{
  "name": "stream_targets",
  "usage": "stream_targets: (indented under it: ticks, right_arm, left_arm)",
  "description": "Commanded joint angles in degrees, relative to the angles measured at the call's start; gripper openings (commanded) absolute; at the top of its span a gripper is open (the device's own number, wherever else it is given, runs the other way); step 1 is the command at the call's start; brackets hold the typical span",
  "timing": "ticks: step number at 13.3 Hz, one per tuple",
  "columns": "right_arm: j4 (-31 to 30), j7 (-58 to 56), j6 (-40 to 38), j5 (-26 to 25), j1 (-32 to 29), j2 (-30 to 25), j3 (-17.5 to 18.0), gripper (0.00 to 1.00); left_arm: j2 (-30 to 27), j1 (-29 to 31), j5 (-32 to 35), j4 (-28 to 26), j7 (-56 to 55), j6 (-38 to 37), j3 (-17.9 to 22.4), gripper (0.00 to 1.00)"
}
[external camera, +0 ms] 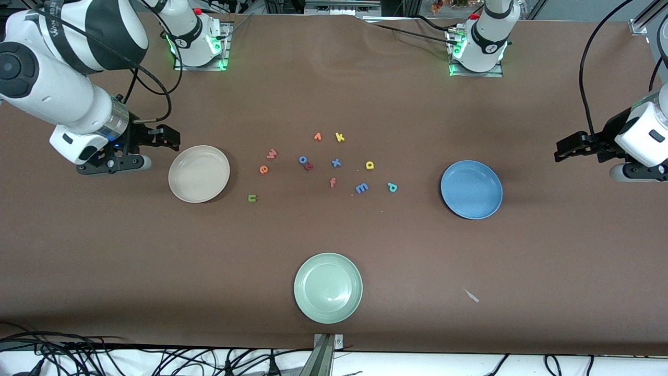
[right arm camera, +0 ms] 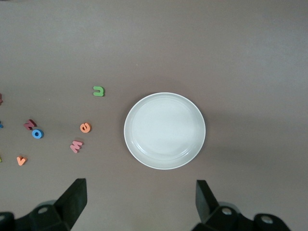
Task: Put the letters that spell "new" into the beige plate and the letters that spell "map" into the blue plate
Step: 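Move the right gripper over the beige plate toward the letters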
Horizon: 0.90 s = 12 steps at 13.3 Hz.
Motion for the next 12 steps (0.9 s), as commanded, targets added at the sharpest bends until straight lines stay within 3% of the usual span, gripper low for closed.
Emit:
stream_targets:
  ticks: [1, 4, 10, 12]
  right_arm:
    - [-1.26, -0.03, 1.33, 0.85, -0.24, -0.97, 0.75, 1.00]
    - [-1.26, 0.50, 3.61, 3.05, -0.16, 0.26, 1.28, 1.00]
    - [-2.13, 12.35, 12.48, 2.26, 0.02, 6.23, 8.65, 1.00]
    - [-6.94, 15.52, 19.05, 1.91, 0.02, 6.59, 11.11, 1.00]
  left_arm:
    - [0.48, 0.19, -1.18, 1.42, 0.78, -0.81, 0.21, 1.00]
    - [0.48, 0.19, -1.18, 1.33, 0.70, -0.90, 0.21, 1.00]
    - [0.74, -0.07, -1.27, 1.24, 0.43, -0.81, 0.12, 1.00]
    - [3.37, -0.51, -1.79, 1.07, 0.34, -0.81, 0.12, 1.00]
